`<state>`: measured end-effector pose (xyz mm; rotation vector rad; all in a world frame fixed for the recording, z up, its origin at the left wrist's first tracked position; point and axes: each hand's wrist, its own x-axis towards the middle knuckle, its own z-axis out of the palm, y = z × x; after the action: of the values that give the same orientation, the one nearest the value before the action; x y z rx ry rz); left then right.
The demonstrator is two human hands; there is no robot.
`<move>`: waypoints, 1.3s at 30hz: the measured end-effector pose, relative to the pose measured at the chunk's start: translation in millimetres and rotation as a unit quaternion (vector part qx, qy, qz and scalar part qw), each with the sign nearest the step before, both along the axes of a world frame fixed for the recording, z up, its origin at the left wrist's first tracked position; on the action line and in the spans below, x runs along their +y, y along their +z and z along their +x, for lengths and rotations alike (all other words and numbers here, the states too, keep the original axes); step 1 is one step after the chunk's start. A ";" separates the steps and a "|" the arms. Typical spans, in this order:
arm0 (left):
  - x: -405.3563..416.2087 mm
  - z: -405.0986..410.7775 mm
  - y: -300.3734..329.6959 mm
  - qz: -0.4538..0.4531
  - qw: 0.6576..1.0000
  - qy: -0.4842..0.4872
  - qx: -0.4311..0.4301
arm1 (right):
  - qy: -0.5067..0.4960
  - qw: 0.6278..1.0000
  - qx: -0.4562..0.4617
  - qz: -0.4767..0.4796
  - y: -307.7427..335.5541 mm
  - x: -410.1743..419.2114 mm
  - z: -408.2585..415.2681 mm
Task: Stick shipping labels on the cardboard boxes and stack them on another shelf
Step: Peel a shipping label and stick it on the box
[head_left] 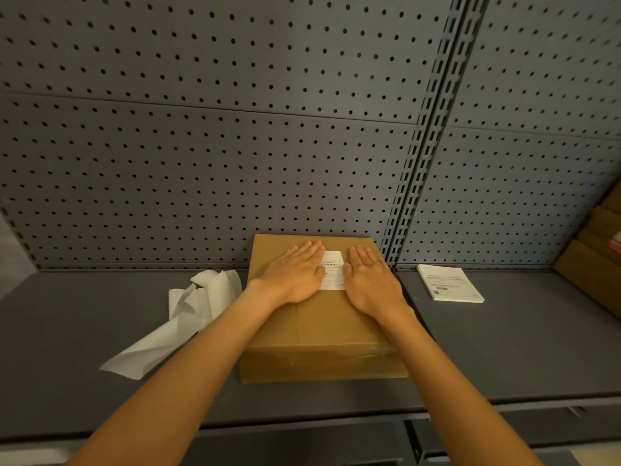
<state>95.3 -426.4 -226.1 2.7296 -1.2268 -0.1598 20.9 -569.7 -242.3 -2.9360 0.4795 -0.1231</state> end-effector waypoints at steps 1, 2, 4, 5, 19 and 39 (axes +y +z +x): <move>0.3 -0.7 -0.2 0.000 1.000 -0.003 0.007 | -0.001 1.000 -0.002 -0.002 -0.3 0.0 0.3; 1.8 -1.5 0.1 -0.001 1.000 -0.006 0.012 | -0.002 1.000 -0.003 -0.003 -0.9 0.1 0.7; 5.7 -3.2 0.5 0.002 1.000 -0.016 0.021 | -0.005 1.000 -0.003 -0.004 -1.5 1.0 1.2; 7.1 -4.6 0.0 0.005 1.000 -0.022 0.022 | -0.007 1.000 -0.003 -0.003 -1.5 1.3 1.3; 27.7 -16.8 -9.8 -0.050 0.994 0.091 -0.011 | 0.039 0.998 -0.053 -0.010 6.7 3.6 -1.9; 28.0 -13.7 -11.9 -0.023 0.996 0.086 0.015 | 0.098 0.993 0.057 0.027 7.9 -28.0 -9.5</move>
<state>81.6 -398.3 -238.0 2.7650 -0.9705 -0.1496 11.4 -597.8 -234.4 -2.9281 0.2046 0.0817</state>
